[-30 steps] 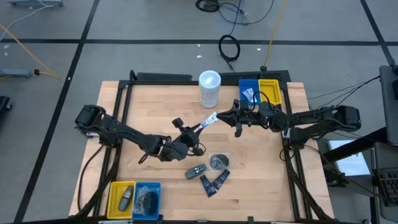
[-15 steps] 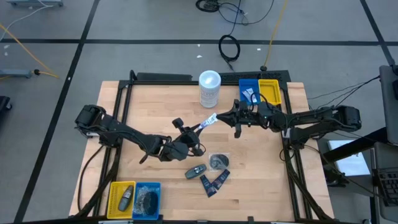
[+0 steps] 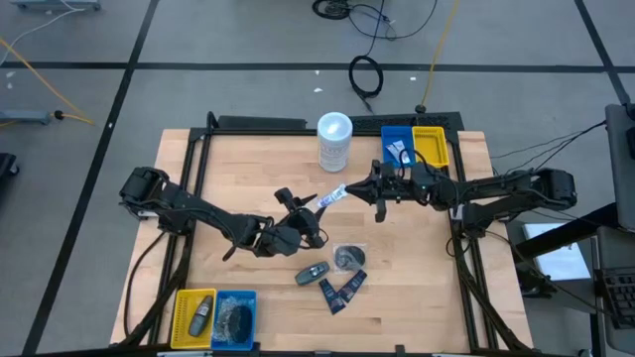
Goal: Pick & Place Travel size toiletries
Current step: Put the white toothpaste into the top blue bin
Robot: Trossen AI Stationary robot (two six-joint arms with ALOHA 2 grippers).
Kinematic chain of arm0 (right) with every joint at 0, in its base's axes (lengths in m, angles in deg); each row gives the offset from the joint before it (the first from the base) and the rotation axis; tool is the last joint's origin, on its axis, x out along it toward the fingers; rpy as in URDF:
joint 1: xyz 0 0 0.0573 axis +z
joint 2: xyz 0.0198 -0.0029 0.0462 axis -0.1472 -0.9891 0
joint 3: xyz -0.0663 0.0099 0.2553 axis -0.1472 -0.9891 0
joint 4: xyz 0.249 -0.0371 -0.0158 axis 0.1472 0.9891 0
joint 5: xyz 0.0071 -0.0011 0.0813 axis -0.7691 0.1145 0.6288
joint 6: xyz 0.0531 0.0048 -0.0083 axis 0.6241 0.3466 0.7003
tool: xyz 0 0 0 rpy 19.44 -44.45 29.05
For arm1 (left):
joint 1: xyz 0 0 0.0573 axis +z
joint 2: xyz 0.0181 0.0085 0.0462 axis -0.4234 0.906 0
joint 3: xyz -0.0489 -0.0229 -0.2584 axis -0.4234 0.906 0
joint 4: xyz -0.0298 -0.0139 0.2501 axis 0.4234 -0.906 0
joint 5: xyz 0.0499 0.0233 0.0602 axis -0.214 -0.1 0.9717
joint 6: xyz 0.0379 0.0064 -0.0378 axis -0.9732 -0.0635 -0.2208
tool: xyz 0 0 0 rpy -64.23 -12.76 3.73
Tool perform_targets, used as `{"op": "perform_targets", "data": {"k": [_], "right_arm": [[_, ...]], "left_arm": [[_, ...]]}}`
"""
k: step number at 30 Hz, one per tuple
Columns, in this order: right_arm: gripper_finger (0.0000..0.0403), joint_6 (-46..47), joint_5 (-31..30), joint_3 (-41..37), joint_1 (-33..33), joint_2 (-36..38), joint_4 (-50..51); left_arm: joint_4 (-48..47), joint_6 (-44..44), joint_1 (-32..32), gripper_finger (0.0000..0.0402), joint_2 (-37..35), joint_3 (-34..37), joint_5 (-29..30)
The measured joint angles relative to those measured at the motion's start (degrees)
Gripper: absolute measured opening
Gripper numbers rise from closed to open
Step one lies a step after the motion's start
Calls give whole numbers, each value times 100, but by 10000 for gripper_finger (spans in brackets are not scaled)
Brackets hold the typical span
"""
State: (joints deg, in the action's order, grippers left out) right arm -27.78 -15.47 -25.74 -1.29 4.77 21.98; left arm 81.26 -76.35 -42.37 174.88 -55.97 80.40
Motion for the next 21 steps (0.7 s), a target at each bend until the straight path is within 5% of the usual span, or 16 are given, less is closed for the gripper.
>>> {"op": "perform_targets", "data": {"k": [9, 21], "right_arm": [[0, -133, -14, 0, -42, 411, 297], [0, -762, -1927, -2, -194, 1863, 2779]], "left_arm": [[-18, -5, -34, 235, 0, -7, 117], [-74, -181, -358, 239, 0, -7, 751]]}}
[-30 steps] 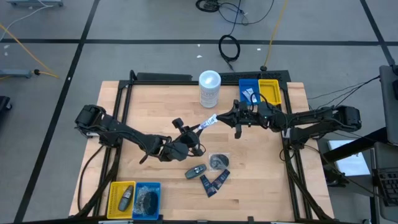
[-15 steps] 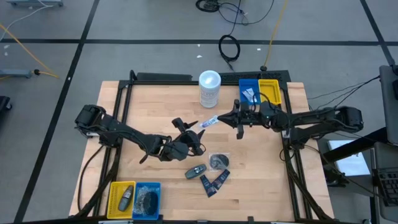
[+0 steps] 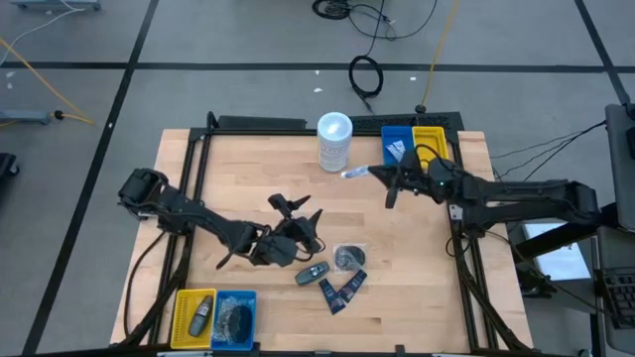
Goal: Pick & Place Travel size toiletries
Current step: Put the white toothpaste into the top blue bin
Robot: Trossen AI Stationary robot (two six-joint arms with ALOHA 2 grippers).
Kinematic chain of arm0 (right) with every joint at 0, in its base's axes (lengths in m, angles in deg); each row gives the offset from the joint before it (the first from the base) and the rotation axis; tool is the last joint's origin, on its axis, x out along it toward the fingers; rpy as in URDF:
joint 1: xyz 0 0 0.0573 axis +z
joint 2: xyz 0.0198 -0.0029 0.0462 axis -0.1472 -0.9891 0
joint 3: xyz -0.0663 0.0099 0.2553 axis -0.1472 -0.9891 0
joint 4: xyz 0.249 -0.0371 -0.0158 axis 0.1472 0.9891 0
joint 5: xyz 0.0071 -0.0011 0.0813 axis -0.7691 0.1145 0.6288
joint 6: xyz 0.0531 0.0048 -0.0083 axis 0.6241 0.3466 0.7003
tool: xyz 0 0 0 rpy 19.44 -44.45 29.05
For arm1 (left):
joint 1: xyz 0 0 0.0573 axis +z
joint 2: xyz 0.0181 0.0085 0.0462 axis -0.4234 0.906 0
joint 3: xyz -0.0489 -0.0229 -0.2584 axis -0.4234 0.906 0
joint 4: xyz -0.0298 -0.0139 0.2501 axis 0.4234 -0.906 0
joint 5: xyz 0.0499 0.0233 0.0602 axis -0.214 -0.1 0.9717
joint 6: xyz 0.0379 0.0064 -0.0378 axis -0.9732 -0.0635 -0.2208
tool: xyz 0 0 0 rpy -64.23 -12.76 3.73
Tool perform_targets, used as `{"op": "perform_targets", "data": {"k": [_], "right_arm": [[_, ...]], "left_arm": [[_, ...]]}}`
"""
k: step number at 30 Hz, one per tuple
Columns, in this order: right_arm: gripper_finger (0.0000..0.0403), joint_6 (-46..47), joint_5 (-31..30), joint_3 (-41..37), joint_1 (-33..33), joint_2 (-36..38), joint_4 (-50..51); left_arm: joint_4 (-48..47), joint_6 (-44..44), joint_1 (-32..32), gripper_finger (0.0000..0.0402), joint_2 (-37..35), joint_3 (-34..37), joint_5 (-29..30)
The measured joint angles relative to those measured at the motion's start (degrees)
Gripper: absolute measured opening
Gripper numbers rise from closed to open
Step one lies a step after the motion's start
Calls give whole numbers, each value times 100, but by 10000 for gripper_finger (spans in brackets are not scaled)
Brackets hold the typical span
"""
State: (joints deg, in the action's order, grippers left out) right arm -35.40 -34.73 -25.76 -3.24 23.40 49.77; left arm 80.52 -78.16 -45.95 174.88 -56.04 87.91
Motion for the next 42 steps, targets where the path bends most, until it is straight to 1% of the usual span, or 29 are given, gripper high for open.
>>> {"op": "perform_targets", "data": {"k": [4, 6, 10, 13, 18, 19, 22, 26, 31, 36, 42], "right_arm": [[0, -101, -1109, 0, -64, 441, 951], [0, -112, -1590, 0, -107, 574, 1269], [0, -183, -2296, 0, -221, 624, 1755], [0, -335, -2695, 0, -375, 532, 2016], [0, -605, -2746, 0, -753, 244, 2081], [0, -679, -2829, 0, -818, 165, 2072], [0, -813, -3077, 0, -1019, -85, 2072], [0, -920, -3176, 0, -1237, -403, 2020], [0, -1014, -3176, 0, -1418, -689, 1940], [0, -1155, -3158, 0, -1511, -805, 1651], [9, -1174, -3154, 0, -1539, -805, 1635]], "left_arm": [[-14, 128, -122, 239, 0, 0, -37], [-42, 286, -151, 239, -2, 0, -236], [-96, 545, -178, 239, -2, 0, -856], [-233, 802, -136, 239, -2, 0, -1528], [-414, 1183, -26, 239, -2, 0, -2801], [-436, 1254, -5, 239, -2, 0, -3037], [-510, 1509, 43, 239, -2, 0, -3504], [-581, 1687, 64, 239, -2, 0, -3662], [-588, 1706, 63, 239, -2, 0, -3676], [-596, 1706, 65, 239, -2, 2, -3689], [-628, 1720, 63, 239, -2, 2, -3722]]}}
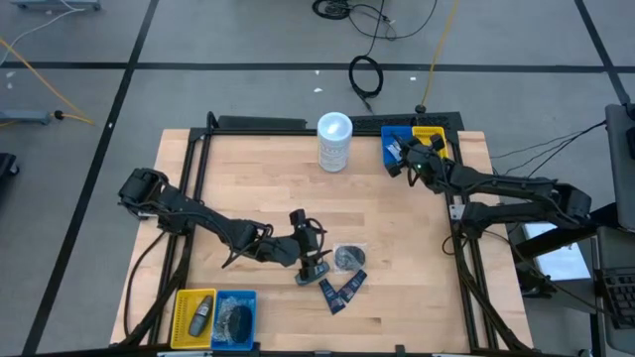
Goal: Pick & Place Travel size toiletries
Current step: Put the white toothpaste into the top blue bin, then put the gray deodorant into the bottom yellow bin
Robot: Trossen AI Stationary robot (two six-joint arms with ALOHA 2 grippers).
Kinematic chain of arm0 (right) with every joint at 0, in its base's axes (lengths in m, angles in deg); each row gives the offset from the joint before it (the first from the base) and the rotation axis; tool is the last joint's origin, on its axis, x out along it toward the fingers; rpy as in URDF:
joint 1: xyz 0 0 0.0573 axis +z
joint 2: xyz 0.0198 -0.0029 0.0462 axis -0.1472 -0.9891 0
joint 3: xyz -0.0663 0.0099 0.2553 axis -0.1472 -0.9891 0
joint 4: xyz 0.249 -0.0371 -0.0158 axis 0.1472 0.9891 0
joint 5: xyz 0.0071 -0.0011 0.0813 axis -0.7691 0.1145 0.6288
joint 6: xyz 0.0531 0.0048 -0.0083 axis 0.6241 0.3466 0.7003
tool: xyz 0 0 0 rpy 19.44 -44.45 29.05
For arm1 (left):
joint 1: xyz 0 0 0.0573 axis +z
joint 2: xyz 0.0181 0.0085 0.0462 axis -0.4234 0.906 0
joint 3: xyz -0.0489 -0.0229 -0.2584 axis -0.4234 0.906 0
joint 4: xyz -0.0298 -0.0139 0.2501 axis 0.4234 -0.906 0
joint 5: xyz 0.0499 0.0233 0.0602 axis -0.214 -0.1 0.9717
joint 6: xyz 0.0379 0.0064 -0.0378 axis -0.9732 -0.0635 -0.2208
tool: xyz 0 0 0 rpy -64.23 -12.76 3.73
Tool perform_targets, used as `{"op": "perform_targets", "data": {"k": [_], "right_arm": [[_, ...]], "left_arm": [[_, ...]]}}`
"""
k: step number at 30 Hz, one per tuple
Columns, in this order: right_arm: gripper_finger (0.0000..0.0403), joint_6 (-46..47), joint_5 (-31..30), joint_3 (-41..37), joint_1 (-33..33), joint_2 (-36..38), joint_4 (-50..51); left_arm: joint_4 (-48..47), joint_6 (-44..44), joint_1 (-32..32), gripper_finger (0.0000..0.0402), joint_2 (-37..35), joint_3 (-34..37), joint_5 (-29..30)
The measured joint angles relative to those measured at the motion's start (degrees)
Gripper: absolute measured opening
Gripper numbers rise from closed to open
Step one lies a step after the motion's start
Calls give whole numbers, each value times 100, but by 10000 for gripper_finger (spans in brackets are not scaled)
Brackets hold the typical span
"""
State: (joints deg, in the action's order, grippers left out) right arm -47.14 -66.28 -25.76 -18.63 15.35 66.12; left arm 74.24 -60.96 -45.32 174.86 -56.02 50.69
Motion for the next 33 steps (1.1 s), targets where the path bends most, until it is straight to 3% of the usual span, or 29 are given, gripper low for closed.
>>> {"op": "perform_targets", "data": {"k": [16, 23, 33], "right_arm": [[115, -127, 2, 0, 3, 2, 31], [132, -44, 52, 0, 293, 4, -56], [126, 95, 2241, 0, 1020, 7, -358]], "left_arm": [[-153, 100, 0, 239, 0, 2, -9], [-246, 162, 0, 239, 0, 4, -77], [-276, 209, 0, 239, 0, 4, -871]]}}
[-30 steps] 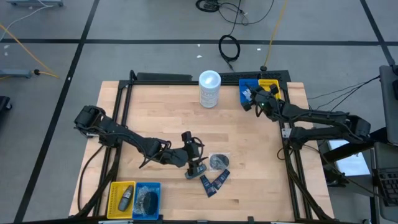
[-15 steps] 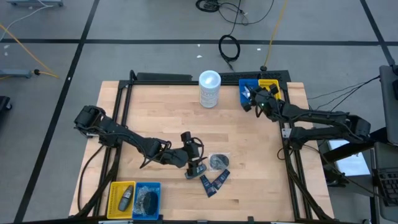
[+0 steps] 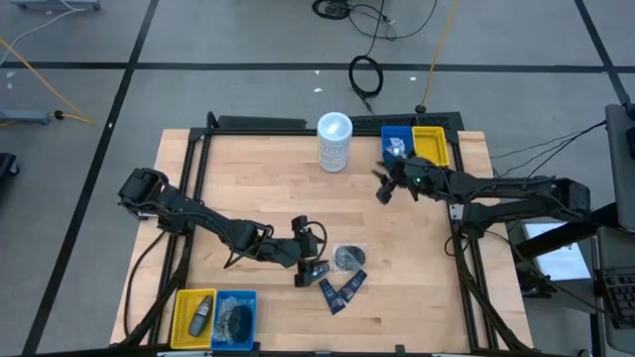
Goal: Pick & Place Travel size toiletries
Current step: Put the gray deodorant into the bottom yellow bin
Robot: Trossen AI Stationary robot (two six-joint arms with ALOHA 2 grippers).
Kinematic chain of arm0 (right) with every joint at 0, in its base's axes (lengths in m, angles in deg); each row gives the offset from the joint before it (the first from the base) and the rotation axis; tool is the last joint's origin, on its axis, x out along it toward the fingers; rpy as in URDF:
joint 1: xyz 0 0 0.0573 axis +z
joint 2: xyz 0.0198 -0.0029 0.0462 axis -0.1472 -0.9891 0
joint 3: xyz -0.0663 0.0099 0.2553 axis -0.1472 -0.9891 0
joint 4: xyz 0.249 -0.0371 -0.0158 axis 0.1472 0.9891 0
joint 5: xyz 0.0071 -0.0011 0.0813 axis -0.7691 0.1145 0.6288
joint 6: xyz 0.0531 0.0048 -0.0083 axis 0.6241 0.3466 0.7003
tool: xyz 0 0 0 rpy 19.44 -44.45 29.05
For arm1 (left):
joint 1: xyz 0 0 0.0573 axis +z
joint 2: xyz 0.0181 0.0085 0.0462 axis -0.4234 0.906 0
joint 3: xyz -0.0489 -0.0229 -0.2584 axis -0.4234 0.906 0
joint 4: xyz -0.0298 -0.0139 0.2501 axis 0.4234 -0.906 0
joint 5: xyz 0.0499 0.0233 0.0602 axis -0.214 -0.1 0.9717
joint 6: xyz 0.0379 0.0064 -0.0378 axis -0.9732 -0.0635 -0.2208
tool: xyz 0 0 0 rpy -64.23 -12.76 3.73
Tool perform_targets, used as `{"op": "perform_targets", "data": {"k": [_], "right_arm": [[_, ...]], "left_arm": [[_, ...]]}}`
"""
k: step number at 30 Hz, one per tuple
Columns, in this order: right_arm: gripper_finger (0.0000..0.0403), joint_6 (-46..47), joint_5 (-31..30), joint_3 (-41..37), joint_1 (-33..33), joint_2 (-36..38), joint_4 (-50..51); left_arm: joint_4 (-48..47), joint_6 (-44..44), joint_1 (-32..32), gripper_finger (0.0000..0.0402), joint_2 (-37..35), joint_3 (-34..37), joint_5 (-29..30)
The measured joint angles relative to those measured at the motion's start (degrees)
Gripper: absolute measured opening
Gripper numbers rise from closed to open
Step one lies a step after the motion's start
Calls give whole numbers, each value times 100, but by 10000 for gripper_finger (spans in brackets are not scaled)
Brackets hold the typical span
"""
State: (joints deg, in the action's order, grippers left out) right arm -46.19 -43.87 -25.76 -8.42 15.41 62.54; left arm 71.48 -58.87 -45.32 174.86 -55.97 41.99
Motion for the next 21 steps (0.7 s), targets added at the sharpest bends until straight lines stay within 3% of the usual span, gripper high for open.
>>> {"op": "perform_targets", "data": {"k": [6, 14, 21], "right_arm": [[125, 6, 636, 0, 658, 0, 0], [126, 67, 595, 0, 1221, 0, -46], [126, 80, 314, 0, 1290, 0, -44]], "left_arm": [[-401, 528, 0, 239, 0, 0, -786], [-1419, 1900, 0, 239, 0, 0, -1851], [-1981, 2615, 11, 239, 0, 0, -2134]]}}
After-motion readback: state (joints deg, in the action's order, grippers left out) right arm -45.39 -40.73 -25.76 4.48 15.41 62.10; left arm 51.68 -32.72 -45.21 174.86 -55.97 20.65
